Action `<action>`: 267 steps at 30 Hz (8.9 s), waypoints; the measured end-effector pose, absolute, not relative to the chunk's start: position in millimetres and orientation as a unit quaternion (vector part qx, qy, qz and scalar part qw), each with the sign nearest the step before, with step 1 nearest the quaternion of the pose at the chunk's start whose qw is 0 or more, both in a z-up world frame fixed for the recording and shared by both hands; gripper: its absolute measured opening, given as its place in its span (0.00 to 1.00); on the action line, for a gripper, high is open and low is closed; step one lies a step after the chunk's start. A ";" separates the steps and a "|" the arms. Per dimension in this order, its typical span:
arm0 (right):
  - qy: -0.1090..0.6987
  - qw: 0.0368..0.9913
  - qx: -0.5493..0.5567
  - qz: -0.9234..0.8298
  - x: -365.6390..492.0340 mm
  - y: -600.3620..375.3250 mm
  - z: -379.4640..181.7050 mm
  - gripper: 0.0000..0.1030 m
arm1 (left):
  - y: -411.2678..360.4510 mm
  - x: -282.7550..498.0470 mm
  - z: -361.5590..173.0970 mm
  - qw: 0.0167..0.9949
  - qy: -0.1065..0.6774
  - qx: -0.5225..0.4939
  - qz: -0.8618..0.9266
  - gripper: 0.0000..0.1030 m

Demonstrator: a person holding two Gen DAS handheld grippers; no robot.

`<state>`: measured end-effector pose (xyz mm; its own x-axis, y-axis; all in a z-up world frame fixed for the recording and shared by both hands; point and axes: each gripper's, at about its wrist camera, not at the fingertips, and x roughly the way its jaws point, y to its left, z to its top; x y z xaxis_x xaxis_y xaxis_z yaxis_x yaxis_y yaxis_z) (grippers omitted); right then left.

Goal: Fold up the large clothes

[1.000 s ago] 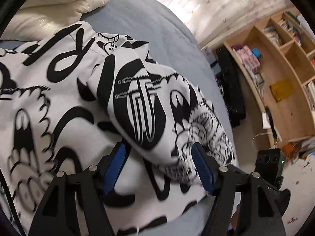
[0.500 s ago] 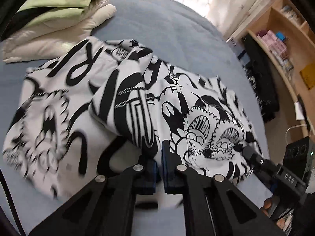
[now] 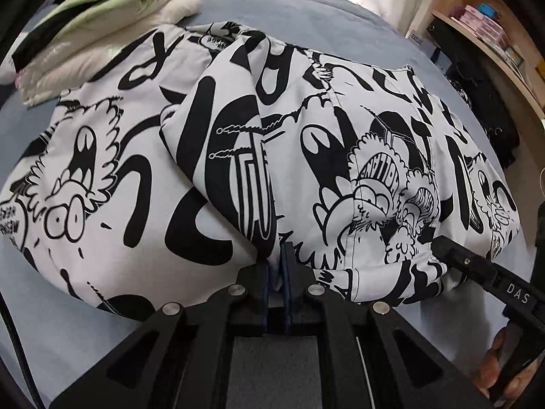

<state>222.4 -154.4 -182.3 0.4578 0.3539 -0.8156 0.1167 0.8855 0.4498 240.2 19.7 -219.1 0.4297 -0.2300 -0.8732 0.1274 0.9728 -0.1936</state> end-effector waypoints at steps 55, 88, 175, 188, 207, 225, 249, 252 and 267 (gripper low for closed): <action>0.403 0.904 0.066 0.125 202.8 -90.5 -68.6 0.31 | 25.4 180.7 -105.7 0.925 0.373 0.029 -0.067 0.70; 0.443 0.881 0.136 0.092 364.5 -129.7 -137.3 0.12 | 23.1 365.7 -205.1 0.900 0.434 -0.040 -0.018 0.59; 0.415 0.895 0.098 0.128 222.6 -76.5 -115.2 0.28 | 170.7 267.3 -260.9 0.861 0.397 -0.319 -0.011 0.29; 0.419 0.906 0.012 0.063 273.2 -68.1 -186.1 0.17 | 128.9 236.4 -196.6 0.932 0.304 -0.199 -0.023 0.07; 0.422 0.892 0.116 0.110 275.0 -101.3 -192.6 0.17 | -25.3 240.9 -123.0 0.953 0.286 -0.025 -0.096 0.07; 0.395 0.885 0.245 -0.011 176.7 -311.3 -137.3 0.17 | -185.0 219.5 -133.7 0.936 0.298 0.071 -0.176 0.08; 0.350 0.875 0.319 -0.102 119.2 -402.8 -143.1 0.17 | -297.8 182.8 -217.8 0.886 0.351 0.158 -0.260 0.08; 0.354 0.872 0.322 -0.103 118.2 -404.8 -143.5 0.17 | -292.4 187.3 -232.8 0.877 0.376 0.168 -0.247 0.10; 0.376 0.873 0.295 -0.094 120.4 -406.2 -111.7 0.33 | -233.9 191.7 -177.8 0.821 0.488 0.069 -0.286 0.41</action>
